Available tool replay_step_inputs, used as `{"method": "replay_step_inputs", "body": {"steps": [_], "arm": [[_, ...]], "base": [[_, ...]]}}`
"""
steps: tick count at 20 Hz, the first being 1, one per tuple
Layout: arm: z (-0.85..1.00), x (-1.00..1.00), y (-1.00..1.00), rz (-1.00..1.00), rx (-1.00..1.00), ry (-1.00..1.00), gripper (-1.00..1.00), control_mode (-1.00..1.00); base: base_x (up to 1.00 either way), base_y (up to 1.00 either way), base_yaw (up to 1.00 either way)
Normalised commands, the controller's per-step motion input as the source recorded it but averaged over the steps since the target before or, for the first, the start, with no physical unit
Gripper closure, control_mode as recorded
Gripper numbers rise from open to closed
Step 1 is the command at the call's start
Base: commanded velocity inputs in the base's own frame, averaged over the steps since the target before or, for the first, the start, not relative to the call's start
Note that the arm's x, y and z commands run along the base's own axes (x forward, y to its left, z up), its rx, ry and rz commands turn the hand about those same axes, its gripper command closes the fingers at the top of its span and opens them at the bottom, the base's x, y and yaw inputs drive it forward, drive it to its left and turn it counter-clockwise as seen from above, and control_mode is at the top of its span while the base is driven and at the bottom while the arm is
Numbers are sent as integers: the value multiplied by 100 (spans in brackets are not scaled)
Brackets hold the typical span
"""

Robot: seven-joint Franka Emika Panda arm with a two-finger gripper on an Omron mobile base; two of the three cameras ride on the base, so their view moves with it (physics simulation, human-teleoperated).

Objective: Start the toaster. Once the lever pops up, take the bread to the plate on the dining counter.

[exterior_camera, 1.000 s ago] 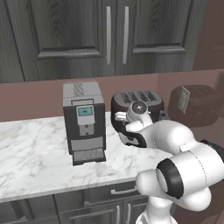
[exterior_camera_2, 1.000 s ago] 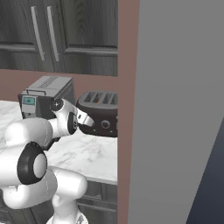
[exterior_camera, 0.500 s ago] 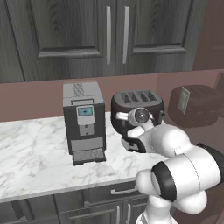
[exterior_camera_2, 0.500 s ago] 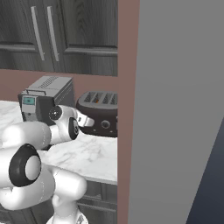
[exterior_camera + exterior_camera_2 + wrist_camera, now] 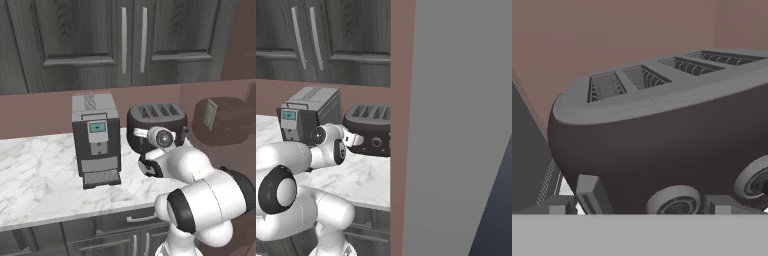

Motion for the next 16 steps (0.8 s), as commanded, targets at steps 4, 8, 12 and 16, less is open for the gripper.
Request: {"method": "replay_step_inputs", "body": {"steps": [4, 8, 12, 16], "arm": [[39, -14, 0, 2, 0, 3, -100, -100], [45, -2, 0, 1, 0, 8, -100, -100], [41, 0, 0, 0, 0, 5, -100, -100], [32, 0, -1, 1, 0, 2, -100, -100]], "base": [[0, 0, 0], [0, 0, 0], [0, 0, 0], [0, 0, 0]]}}
